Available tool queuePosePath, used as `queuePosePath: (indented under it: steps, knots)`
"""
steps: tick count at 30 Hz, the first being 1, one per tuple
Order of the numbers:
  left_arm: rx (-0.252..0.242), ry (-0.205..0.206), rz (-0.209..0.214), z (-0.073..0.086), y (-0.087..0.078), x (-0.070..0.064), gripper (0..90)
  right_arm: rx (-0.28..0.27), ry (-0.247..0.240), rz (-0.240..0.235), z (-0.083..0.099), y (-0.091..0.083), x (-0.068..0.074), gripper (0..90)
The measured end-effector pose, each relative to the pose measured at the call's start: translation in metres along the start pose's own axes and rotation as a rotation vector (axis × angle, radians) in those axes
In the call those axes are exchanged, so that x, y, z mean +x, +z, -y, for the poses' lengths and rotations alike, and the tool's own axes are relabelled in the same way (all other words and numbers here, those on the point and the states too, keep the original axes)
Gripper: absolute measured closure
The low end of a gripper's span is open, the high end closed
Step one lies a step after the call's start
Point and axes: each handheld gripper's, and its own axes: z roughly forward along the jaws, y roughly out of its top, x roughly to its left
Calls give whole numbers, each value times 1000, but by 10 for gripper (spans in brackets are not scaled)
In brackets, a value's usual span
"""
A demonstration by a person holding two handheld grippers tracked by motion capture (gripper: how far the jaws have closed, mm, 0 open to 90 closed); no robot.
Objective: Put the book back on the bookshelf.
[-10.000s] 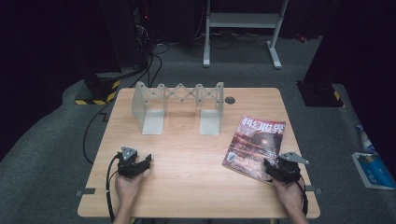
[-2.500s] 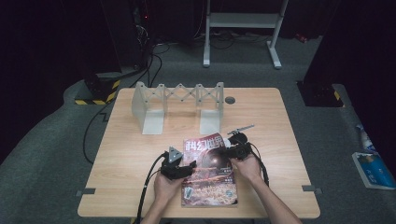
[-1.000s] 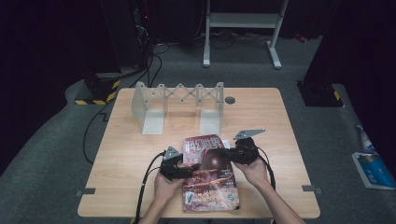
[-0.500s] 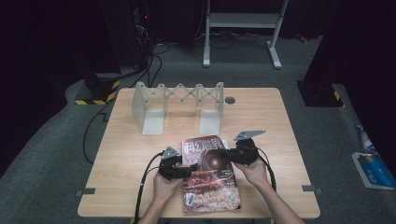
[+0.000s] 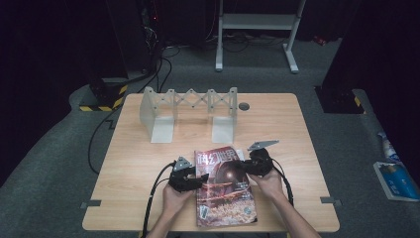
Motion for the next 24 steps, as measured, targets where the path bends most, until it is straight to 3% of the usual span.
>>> queuePosePath:
  steps: [5,9,11,16,22,24]
  knots:
    - [-3,-1,-3,0,0,0,473,-2,8,23,3,5,-3,836]
    - [-1,1,-4,1,0,0,487,1,17,60,5,6,-3,765]
    - [-3,0,-5,1,0,-1,488,9,29,101,7,6,-4,680]
    - [0,2,-5,1,0,0,489,7,70,146,14,3,-8,621]
    - [-8,-3,-2,1,0,-1,489,-17,91,202,23,-7,-13,645]
    - [-8,-4,-2,1,0,-1,489,-33,109,213,27,-12,-15,707]
